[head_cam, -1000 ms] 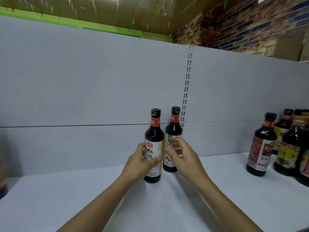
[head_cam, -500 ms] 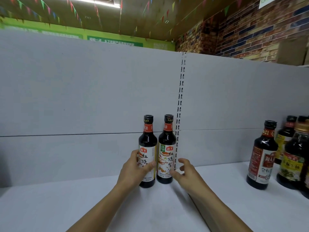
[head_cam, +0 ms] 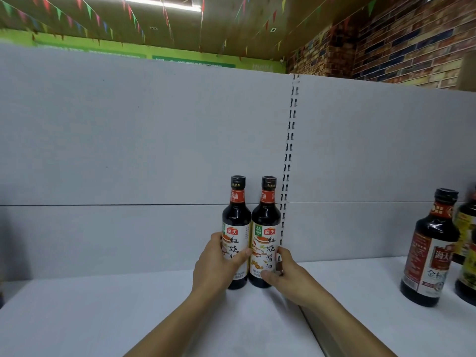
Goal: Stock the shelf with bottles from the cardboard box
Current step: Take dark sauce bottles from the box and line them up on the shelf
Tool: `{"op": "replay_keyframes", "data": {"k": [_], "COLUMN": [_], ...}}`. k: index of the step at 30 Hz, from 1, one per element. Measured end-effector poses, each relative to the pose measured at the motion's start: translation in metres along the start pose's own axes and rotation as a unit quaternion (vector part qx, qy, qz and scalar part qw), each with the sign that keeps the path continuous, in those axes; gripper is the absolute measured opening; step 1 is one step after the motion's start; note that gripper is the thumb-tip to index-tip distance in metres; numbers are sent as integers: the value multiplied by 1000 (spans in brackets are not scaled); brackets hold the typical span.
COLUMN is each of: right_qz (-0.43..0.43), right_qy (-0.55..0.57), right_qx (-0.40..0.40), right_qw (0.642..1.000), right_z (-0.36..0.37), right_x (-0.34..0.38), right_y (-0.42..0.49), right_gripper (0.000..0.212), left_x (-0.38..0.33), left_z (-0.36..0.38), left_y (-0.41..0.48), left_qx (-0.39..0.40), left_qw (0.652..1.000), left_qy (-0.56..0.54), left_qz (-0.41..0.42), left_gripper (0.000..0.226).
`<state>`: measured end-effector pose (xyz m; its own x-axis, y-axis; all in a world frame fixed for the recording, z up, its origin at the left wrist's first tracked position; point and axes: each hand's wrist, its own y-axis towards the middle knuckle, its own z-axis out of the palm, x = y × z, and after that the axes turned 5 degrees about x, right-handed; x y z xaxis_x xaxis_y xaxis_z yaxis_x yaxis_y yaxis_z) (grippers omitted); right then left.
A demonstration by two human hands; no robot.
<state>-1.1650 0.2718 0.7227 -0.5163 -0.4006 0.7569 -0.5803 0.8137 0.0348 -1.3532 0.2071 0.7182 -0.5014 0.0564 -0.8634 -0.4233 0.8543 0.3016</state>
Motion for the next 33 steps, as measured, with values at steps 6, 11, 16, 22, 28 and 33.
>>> {"op": "replay_keyframes", "data": {"k": [6,11,16,22,28,33], "right_qz": [8,8,-3,-2,-5,-8], "right_qy": [15,-11,-33,-41,-37,-36], "right_qx": [-12,-26,-33,-39,-39,-38], "right_qw": [1000,1000,999,998,999,999], "right_z": [2,6,8,9,9,9], "right_x": [-5,-5,-3,-3,-3,-4], "right_y": [-1,-4,-7,-6,-7,-7], "right_gripper": [67,65,61,63,64,65], "left_x": [-7,-10,-12,-14,-7,8], "left_z": [3,7,10,12,11,4], "left_y": [-2,-4,-4,-6,-10,-21], "left_qx": [-23,-39,-53,-66,-35,45], "left_qw": [999,998,996,995,999,998], "left_qy": [26,46,66,71,28,11], "left_qz": [-11,-19,-24,-31,-18,-33], "left_gripper": [56,61,62,64,65,62]}}
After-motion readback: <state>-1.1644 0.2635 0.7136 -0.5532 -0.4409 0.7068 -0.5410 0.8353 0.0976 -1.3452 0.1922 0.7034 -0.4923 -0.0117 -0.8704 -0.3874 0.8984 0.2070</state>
